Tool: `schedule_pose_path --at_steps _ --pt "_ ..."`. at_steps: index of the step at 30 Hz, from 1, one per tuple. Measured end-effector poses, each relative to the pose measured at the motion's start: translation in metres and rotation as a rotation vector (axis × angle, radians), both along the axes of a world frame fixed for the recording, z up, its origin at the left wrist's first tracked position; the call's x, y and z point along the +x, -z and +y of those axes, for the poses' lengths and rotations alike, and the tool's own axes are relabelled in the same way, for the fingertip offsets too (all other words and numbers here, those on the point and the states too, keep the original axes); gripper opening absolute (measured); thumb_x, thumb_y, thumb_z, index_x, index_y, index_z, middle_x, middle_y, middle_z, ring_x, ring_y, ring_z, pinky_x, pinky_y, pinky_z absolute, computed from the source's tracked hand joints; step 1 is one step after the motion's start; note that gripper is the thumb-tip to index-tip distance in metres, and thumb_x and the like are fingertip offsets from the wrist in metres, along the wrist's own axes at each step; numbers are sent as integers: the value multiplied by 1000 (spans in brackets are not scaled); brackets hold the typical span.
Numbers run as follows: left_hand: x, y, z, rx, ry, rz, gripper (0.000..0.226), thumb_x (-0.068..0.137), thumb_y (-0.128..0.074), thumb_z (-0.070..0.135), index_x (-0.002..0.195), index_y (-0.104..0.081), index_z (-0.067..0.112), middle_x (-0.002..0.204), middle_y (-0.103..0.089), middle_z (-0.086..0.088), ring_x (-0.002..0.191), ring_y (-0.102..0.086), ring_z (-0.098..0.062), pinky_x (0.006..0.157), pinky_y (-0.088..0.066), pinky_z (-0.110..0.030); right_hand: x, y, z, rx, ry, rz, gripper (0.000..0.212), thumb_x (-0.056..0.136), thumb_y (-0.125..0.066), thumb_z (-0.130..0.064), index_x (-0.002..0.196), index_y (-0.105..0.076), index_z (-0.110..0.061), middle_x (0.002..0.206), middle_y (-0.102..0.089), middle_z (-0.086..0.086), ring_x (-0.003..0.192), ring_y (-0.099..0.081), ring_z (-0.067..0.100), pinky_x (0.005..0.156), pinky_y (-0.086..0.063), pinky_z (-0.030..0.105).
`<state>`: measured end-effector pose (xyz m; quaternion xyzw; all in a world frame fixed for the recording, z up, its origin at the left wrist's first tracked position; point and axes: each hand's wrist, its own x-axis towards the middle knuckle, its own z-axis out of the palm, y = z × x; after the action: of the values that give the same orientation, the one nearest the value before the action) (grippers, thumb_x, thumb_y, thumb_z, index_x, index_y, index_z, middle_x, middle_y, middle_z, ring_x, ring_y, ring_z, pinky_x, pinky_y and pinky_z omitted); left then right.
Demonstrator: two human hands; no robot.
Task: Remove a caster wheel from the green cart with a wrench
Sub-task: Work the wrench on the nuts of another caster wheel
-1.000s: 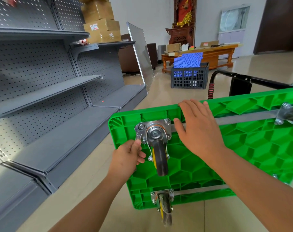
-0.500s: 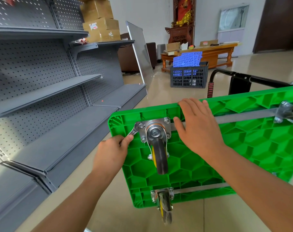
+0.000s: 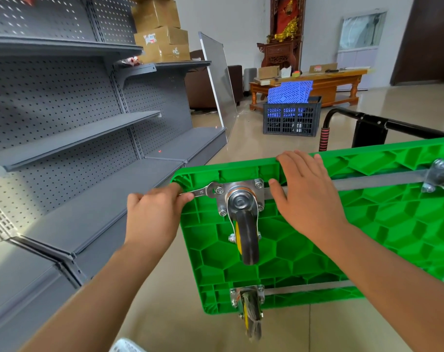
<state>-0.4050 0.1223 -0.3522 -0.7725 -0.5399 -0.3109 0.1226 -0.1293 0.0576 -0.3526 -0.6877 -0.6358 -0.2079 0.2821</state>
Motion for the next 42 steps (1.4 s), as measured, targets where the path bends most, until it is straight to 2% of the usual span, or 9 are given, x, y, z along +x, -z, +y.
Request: schedule_pose_path --at_steps 4,7,10,15,19,24,34,40,42 --pt "1 26 -4 -197 71 -277 23 101 -55 38 80 -50 30 65 -57 6 76 -62 -35 79 -44 -42 0 0 -1 -3 5 1 53 101 -44 -40 145 -43 -11 148 -48 7 143 -35 27 126 -15 48" --pt "3 35 -9 -233 76 -335 22 102 -53 36 82 -54 26 65 -59 6 73 -59 -33 80 -49 -45 -1 -1 -2 5 2 3 52 100 -47 -38 144 -45 -10 147 -49 8 142 -37 28 125 -16 48" --pt "0 38 -9 -239 58 -363 22 102 -52 37 86 -57 23 72 -65 4 75 -61 -32 73 -50 -43 0 -2 -2 8 -2 8 51 99 -48 -38 143 -46 -10 146 -50 8 141 -38 29 124 -19 49" --pt "7 48 -18 -366 116 -503 29 103 -53 32 76 -56 24 65 -63 8 65 -60 -12 62 -44 -25 -1 0 -1 26 -5 14 51 99 -50 -36 142 -48 -9 145 -51 9 141 -40 30 124 -21 50" --pt "19 62 -25 -446 172 -579 33 103 -53 30 70 -53 25 63 -61 12 59 -57 -10 59 -44 -25 -1 0 0 22 -2 10 51 99 -49 -37 142 -47 -9 146 -51 9 142 -39 30 124 -20 50" --pt "36 66 -28 -523 179 -687 30 105 -51 28 77 -56 19 67 -66 2 55 -61 -14 55 -47 -25 0 1 0 16 -4 -3 52 100 -49 -37 143 -45 -9 147 -50 9 142 -37 29 124 -19 49" --pt "48 68 -24 -488 240 -723 27 105 -51 26 81 -59 18 61 -64 8 51 -57 -6 51 -42 -15 -1 3 2 35 13 1 51 100 -46 -37 142 -46 -9 145 -51 9 141 -38 30 124 -19 49" --pt "33 53 -13 -354 193 -530 28 104 -53 29 77 -55 25 63 -60 6 59 -55 -7 51 -38 -14 0 3 2 37 6 -6 52 100 -46 -38 143 -45 -9 146 -50 9 141 -38 29 124 -19 49" --pt "20 40 -6 -287 161 -381 25 102 -55 33 80 -56 24 69 -63 4 62 -58 -12 58 -45 -24 0 3 2 42 4 -4 51 100 -46 -38 142 -46 -9 145 -51 9 141 -39 29 124 -19 49"
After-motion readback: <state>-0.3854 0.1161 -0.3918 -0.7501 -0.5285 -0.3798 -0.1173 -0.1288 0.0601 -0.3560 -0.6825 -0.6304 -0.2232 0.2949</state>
